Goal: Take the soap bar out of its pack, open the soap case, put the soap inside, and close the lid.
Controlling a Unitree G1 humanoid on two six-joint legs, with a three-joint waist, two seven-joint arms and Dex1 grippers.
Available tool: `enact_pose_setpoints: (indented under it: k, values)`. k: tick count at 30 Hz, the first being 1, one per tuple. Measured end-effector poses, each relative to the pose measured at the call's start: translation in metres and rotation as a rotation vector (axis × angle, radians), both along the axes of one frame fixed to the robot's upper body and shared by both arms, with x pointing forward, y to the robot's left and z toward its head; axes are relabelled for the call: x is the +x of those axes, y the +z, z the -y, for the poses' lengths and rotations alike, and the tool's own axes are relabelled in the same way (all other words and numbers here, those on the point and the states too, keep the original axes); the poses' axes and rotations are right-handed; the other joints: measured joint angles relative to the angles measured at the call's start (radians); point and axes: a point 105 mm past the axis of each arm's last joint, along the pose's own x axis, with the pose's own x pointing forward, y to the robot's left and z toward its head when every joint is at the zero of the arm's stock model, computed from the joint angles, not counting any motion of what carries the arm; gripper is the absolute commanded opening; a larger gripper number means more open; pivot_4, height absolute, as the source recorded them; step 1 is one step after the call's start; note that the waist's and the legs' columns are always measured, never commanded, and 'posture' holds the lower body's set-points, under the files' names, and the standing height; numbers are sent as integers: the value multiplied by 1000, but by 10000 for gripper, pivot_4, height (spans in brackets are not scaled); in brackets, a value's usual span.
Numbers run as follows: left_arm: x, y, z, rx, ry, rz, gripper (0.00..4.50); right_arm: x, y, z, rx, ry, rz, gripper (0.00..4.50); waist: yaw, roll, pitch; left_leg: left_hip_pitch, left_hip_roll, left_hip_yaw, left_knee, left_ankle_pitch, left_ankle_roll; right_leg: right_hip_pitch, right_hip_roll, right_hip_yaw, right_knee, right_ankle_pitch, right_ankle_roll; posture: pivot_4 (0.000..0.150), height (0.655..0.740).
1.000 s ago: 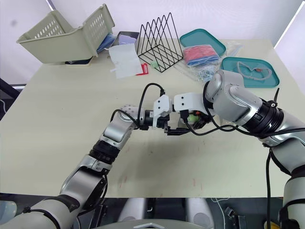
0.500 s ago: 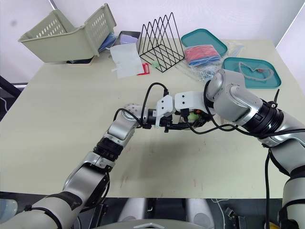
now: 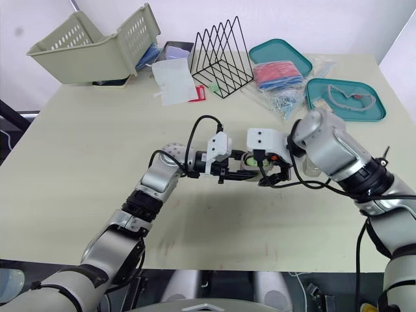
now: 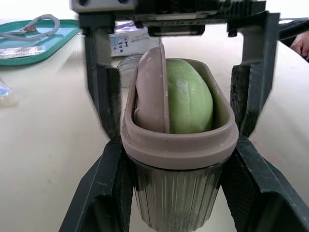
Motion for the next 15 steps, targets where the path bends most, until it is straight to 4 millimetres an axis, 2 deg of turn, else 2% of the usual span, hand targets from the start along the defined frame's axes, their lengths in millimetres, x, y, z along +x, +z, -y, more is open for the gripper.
enact_pose_setpoints:
  k: [6,11,12,15]
  values:
    - [0,1,-12,-35,-17,15,19548,-9,-14,19,286,-61,50,44549,4,0,0,0,0,-1,1,0,0,1,0,0,0,0,0,1500,7400]
    - [-3,-6,-18,-58,-19,-2,19548,-20,1,47,502,-172,130,44549,14,0,0,1,0,-1,1,0,0,3,0,-1,0,0,0,1500,7400]
    - [-3,-6,-17,-62,-25,2,19548,-24,6,57,547,-213,159,44549,16,0,0,1,0,-1,1,0,0,3,0,-1,0,0,0,1500,7400]
    - [-4,-8,-20,-60,-25,6,19548,-37,6,85,597,-313,210,44549,24,0,0,4,0,-2,1,0,0,7,1,-1,0,0,0,1500,7400]
